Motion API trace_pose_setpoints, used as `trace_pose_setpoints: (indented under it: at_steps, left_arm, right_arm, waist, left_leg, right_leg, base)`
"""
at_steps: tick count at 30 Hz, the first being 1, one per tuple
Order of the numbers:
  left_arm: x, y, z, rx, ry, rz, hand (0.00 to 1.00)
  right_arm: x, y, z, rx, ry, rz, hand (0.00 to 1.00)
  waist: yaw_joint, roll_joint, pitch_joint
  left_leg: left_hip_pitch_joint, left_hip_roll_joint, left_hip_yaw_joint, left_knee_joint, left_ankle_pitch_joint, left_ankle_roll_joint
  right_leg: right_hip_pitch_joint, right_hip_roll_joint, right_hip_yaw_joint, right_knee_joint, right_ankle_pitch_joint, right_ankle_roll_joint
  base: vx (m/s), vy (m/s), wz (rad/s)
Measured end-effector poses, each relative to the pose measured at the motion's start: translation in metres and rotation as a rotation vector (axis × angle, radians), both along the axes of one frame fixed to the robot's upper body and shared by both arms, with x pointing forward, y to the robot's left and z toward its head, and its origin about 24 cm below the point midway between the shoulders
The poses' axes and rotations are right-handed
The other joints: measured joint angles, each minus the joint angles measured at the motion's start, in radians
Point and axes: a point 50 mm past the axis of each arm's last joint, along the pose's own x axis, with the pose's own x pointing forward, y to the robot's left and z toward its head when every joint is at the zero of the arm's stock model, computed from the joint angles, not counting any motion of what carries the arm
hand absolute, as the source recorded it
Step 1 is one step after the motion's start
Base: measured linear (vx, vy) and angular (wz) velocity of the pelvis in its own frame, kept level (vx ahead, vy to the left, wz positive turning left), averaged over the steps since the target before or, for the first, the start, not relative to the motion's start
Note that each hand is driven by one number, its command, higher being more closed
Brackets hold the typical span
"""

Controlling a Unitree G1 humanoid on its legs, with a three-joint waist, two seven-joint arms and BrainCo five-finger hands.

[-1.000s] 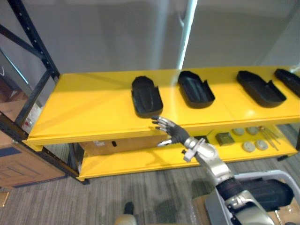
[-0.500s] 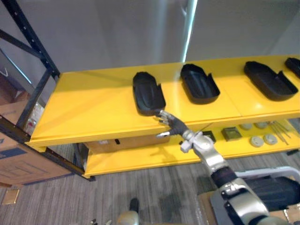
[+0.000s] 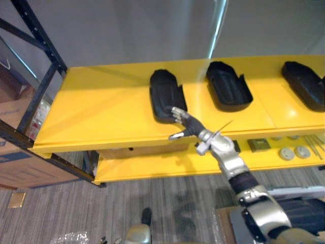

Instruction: Walk over and take plastic housings, then place them on the shelf

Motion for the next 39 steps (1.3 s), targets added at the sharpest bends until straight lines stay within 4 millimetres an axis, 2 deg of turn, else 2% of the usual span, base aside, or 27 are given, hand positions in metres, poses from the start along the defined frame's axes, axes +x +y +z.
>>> trace_pose_setpoints:
  at_steps: [7, 11, 20, 24, 32, 36, 38, 39]
  left_arm:
    - [-0.003, 0.000, -0.001, -0.005, 0.014, 0.002, 0.00]
    - [-0.005, 0.000, -0.001, -0.005, 0.017, 0.002, 0.00]
    - [0.004, 0.001, 0.003, 0.005, -0.027, -0.008, 0.00]
    - [0.004, -0.002, 0.002, 0.002, -0.024, -0.030, 0.00]
    - [0.005, -0.004, 0.002, -0.003, -0.021, -0.043, 0.00]
    - [0.006, -0.003, 0.002, -0.004, -0.025, -0.046, 0.00]
    - [0.007, -0.004, 0.002, -0.006, -0.029, -0.049, 0.00]
    - [0.007, -0.004, 0.002, -0.006, -0.029, -0.051, 0.00]
  right_arm:
    - [0.007, -0.010, 0.000, -0.033, 0.016, -0.018, 0.00]
    - [0.010, -0.014, 0.004, -0.033, 0.002, -0.033, 0.00]
    - [0.025, -0.012, 0.031, -0.037, -0.097, -0.107, 0.00]
    - [0.029, -0.016, 0.033, -0.029, -0.113, -0.164, 0.00]
    - [0.031, -0.022, 0.036, -0.033, -0.142, -0.197, 0.00]
    - [0.030, -0.027, 0.048, -0.047, -0.195, -0.173, 0.00]
    - [0.025, -0.022, 0.062, -0.019, -0.247, -0.122, 0.00]
    - [0.014, -0.010, 0.085, 0.014, -0.346, -0.046, 0.00]
  waist:
    - [0.007, 0.034, 0.023]
    - [0.023, 0.025, 0.039]
    - [0.027, 0.016, 0.079]
    - [0.030, 0.018, 0.087]
    - [0.033, 0.053, 0.106]
    - [0.045, 0.053, 0.109]
    - [0.042, 0.049, 0.111]
    - [0.043, 0.045, 0.113]
  left_leg:
    - [-0.005, -0.018, -0.027, -0.004, 0.005, 0.007]
    - [-0.008, -0.030, -0.034, -0.004, 0.007, 0.009]
    - [-0.024, -0.054, -0.053, 0.001, 0.015, 0.021]
    - [-0.023, -0.051, -0.051, 0.001, 0.015, 0.021]
    - [-0.025, -0.045, -0.041, -0.004, 0.016, 0.024]
    - [-0.041, -0.031, -0.027, 0.001, 0.026, 0.027]
    - [-0.041, -0.024, -0.023, 0.001, 0.027, 0.027]
    - [-0.039, -0.012, 0.002, 0.001, 0.024, 0.023]
  right_leg:
    - [0.008, -0.008, -0.042, 0.003, -0.014, 0.002]
    - [0.010, -0.023, -0.052, 0.007, -0.022, 0.011]
    - [0.012, -0.038, -0.073, 0.015, -0.006, 0.034]
    - [0.010, -0.038, -0.071, 0.022, -0.005, 0.033]
    - [-0.004, -0.037, -0.069, 0.029, -0.016, 0.012]
    - [-0.030, -0.026, -0.046, 0.038, -0.004, 0.008]
    - [-0.033, -0.021, -0.038, 0.038, -0.003, 0.006]
    - [-0.046, -0.018, -0.012, 0.038, 0.000, 0.000]
  base:
    - [-0.08, -0.005, 0.12]
    - [-0.02, 0.008, 0.12]
    - [0.05, -0.012, 0.09]
    - [-0.01, -0.004, -0.01]
    - [-0.07, -0.002, -0.04]
    - [0.00, -0.016, -0.11]
    - [0.02, -0.033, -0.15]
    - [0.02, -0.024, -0.31]
